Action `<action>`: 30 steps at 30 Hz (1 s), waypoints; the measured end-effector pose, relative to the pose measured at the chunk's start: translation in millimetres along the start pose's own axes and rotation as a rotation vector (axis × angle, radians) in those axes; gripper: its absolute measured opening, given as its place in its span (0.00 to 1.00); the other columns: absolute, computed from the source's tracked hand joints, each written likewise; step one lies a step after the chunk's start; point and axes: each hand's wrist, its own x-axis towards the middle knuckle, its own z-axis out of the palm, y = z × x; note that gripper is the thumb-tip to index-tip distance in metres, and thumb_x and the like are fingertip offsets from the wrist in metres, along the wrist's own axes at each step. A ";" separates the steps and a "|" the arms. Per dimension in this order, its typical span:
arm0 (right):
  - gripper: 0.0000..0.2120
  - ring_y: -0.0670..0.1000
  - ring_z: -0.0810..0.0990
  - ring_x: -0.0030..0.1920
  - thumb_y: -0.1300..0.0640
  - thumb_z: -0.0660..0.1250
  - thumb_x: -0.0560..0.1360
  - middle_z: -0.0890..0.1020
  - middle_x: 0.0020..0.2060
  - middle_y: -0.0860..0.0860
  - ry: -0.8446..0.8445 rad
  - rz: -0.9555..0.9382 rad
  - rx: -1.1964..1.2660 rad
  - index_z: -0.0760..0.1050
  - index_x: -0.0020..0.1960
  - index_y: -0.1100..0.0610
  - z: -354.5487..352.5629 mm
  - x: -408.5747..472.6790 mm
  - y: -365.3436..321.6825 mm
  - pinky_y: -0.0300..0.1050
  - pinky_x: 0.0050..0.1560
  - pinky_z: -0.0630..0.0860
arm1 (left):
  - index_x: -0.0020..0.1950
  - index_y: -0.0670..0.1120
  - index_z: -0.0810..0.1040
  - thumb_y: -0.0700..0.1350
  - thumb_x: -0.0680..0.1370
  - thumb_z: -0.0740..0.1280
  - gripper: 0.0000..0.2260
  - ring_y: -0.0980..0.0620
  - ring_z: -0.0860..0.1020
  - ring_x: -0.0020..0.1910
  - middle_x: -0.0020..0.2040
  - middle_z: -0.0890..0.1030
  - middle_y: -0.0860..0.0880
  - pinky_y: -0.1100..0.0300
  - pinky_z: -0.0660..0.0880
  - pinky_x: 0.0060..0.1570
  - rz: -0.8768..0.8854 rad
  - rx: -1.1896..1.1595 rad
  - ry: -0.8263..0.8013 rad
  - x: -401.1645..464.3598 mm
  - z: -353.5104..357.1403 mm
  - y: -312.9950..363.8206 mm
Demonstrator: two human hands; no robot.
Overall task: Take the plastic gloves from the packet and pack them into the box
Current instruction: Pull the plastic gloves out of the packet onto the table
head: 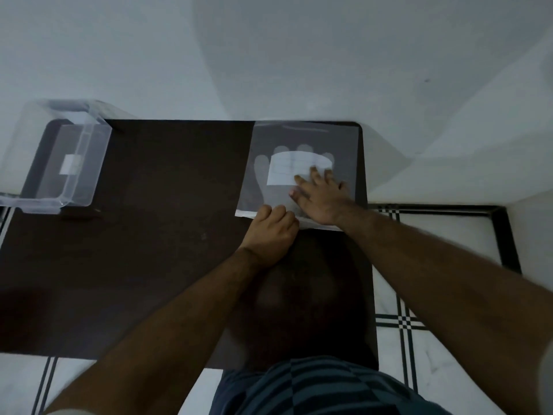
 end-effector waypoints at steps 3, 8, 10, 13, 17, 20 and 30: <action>0.34 0.66 0.41 0.84 0.30 0.45 0.83 0.43 0.86 0.54 0.034 -0.002 -0.041 0.47 0.85 0.41 4.2 3.5 -0.5 0.77 0.78 0.45 | 0.47 0.42 0.82 0.41 0.80 0.67 0.06 0.42 0.76 0.44 0.43 0.80 0.44 0.47 0.71 0.47 -0.002 -0.029 0.015 -13.5 -2.4 10.2; 0.34 0.68 0.43 0.84 0.33 0.51 0.84 0.44 0.86 0.56 0.079 -0.035 -0.090 0.48 0.85 0.43 9.4 6.8 4.3 0.77 0.78 0.45 | 0.47 0.44 0.82 0.43 0.79 0.68 0.05 0.43 0.75 0.45 0.44 0.80 0.45 0.46 0.70 0.48 0.004 -0.053 -0.022 -42.8 -6.2 26.2; 0.34 0.68 0.44 0.84 0.33 0.53 0.84 0.45 0.86 0.56 0.082 -0.041 -0.110 0.48 0.85 0.43 11.1 8.8 6.7 0.77 0.78 0.46 | 0.46 0.44 0.82 0.42 0.79 0.69 0.04 0.43 0.75 0.45 0.44 0.80 0.46 0.47 0.70 0.49 0.017 -0.059 -0.020 -57.8 -8.8 32.9; 0.33 0.68 0.45 0.84 0.34 0.54 0.84 0.46 0.86 0.56 0.088 -0.059 -0.140 0.49 0.85 0.43 11.3 10.0 9.3 0.78 0.78 0.47 | 0.45 0.45 0.81 0.42 0.79 0.67 0.05 0.44 0.75 0.45 0.44 0.79 0.46 0.47 0.70 0.48 0.008 -0.076 -0.015 -80.9 -16.2 41.8; 0.34 0.69 0.45 0.84 0.36 0.55 0.84 0.46 0.86 0.57 0.097 -0.074 -0.172 0.48 0.85 0.44 11.6 10.1 11.3 0.79 0.78 0.47 | 0.44 0.45 0.80 0.42 0.79 0.66 0.06 0.44 0.75 0.44 0.44 0.80 0.46 0.47 0.70 0.47 -0.029 -0.104 -0.040 -112.6 -25.5 53.0; 0.34 0.68 0.46 0.84 0.37 0.56 0.84 0.47 0.86 0.58 0.140 -0.057 -0.195 0.49 0.85 0.44 14.1 3.6 5.7 0.77 0.79 0.47 | 0.45 0.44 0.81 0.42 0.78 0.67 0.04 0.43 0.76 0.45 0.44 0.80 0.46 0.47 0.69 0.48 -0.065 -0.130 -0.060 -136.7 -30.6 63.3; 0.21 0.61 0.69 0.75 0.42 0.60 0.83 0.72 0.73 0.55 0.314 -0.155 -0.195 0.71 0.73 0.49 55.4 -61.0 -49.6 0.74 0.76 0.59 | 0.46 0.44 0.82 0.38 0.74 0.71 0.02 0.45 0.73 0.43 0.43 0.79 0.46 0.48 0.68 0.47 -0.167 -0.169 -0.051 -196.2 -53.8 92.6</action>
